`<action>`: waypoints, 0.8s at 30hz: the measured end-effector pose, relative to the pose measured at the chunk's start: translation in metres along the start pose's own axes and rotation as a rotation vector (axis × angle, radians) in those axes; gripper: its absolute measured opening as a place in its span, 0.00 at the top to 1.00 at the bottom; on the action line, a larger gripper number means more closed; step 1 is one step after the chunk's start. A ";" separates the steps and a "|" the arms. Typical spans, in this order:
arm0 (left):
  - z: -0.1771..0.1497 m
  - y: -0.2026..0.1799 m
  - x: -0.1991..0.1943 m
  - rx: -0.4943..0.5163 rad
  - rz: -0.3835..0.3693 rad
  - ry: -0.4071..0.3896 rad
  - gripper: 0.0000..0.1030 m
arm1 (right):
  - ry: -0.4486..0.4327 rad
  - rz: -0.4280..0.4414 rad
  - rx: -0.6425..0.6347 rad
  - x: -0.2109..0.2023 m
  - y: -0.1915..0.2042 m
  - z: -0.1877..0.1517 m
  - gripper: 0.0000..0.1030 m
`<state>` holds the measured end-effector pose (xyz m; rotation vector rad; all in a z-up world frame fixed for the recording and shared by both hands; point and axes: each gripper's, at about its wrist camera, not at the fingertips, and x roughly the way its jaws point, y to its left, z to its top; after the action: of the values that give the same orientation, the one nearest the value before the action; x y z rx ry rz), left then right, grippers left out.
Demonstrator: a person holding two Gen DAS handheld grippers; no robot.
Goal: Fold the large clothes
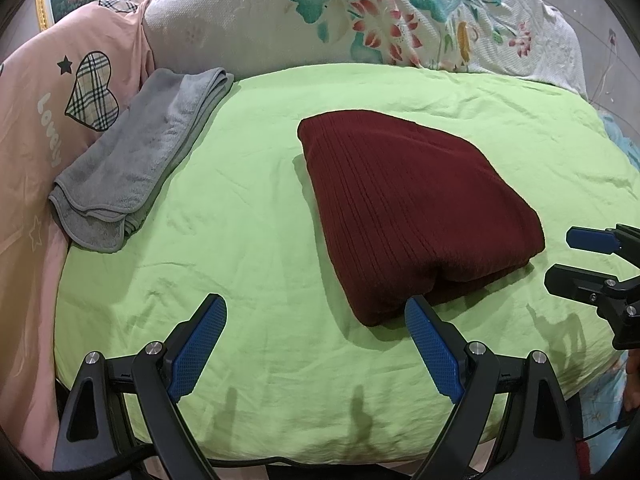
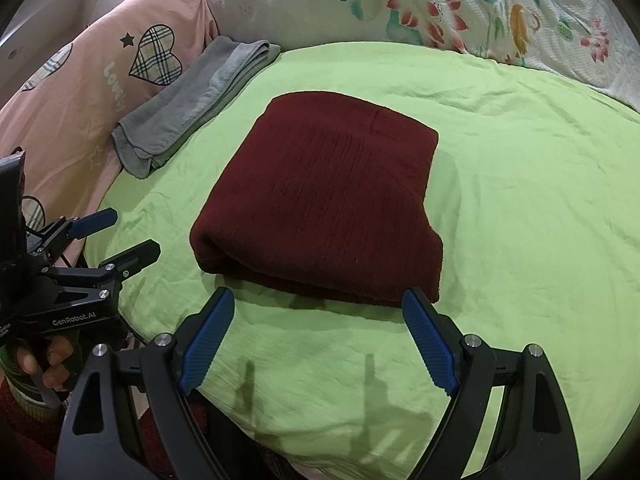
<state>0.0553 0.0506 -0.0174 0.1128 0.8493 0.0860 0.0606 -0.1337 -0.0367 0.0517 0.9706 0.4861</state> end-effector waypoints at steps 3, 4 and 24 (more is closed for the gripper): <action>0.001 -0.001 -0.001 0.000 0.000 -0.002 0.11 | -0.002 0.000 -0.001 -0.001 0.000 0.001 0.17; 0.000 -0.001 -0.001 0.000 0.000 -0.002 0.11 | -0.002 0.001 -0.001 -0.001 0.000 0.001 0.17; 0.004 -0.001 -0.003 0.002 0.003 -0.006 0.11 | -0.004 0.001 -0.002 -0.002 0.001 0.002 0.16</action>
<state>0.0562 0.0491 -0.0130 0.1162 0.8434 0.0878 0.0610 -0.1336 -0.0340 0.0511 0.9663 0.4881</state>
